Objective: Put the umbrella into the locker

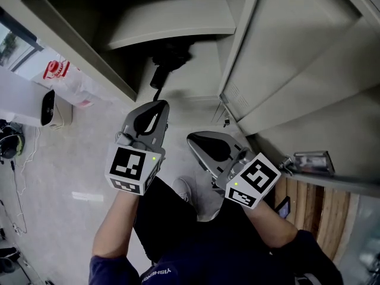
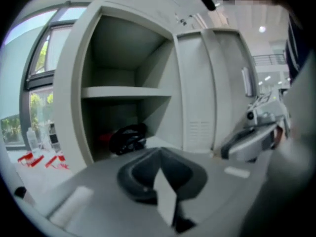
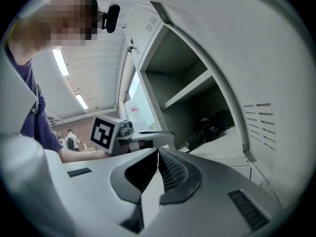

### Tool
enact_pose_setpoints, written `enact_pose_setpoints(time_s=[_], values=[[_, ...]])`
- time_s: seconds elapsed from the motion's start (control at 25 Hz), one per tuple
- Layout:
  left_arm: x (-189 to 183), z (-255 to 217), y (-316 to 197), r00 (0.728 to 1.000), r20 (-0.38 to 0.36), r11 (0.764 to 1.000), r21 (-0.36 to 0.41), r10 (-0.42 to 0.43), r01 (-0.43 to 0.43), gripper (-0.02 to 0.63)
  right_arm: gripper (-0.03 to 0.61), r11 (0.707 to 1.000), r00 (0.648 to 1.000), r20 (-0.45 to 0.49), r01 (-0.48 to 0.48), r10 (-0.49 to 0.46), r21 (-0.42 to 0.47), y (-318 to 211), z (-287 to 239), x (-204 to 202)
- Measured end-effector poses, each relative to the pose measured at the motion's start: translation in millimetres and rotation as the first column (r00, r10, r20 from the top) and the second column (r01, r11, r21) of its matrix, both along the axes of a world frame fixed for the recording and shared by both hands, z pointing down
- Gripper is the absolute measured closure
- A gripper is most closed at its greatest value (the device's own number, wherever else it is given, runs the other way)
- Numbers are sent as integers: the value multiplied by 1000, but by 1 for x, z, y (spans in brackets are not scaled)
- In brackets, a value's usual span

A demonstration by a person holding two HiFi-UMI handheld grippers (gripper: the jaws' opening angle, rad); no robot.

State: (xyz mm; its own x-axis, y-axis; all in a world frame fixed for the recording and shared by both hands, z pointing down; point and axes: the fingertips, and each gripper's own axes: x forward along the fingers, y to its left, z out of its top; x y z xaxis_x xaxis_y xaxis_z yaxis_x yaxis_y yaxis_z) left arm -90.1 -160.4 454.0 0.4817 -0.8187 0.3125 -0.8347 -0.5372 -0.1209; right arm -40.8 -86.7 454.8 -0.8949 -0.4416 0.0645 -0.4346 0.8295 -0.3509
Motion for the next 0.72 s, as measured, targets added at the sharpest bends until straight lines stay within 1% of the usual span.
enact_pose_setpoints(time_s=[0.2, 0.32, 0.4, 0.6, 0.72], values=[[-7, 20, 35, 998, -59, 1000, 26, -9, 10, 611, 571, 1000, 1000, -13, -1, 1, -3, 0, 2, 1], [-14, 25, 49, 992, -124, 997, 65, -34, 43, 611, 571, 1000, 1000, -20, 3, -3, 9, 2, -2, 0], [-18, 29, 58, 987, -152, 994, 86, -49, 62, 612, 571, 1000, 1000, -28, 7, -7, 20, 4, -3, 0], [-26, 40, 78, 983, -170, 989, 119, -71, 92, 612, 571, 1000, 999, -49, 8, -7, 27, 6, 1, -2], [-24, 33, 82, 980, -186, 981, 166, -72, 104, 611, 571, 999, 998, -70, 8, -5, 36, 8, 4, -4]])
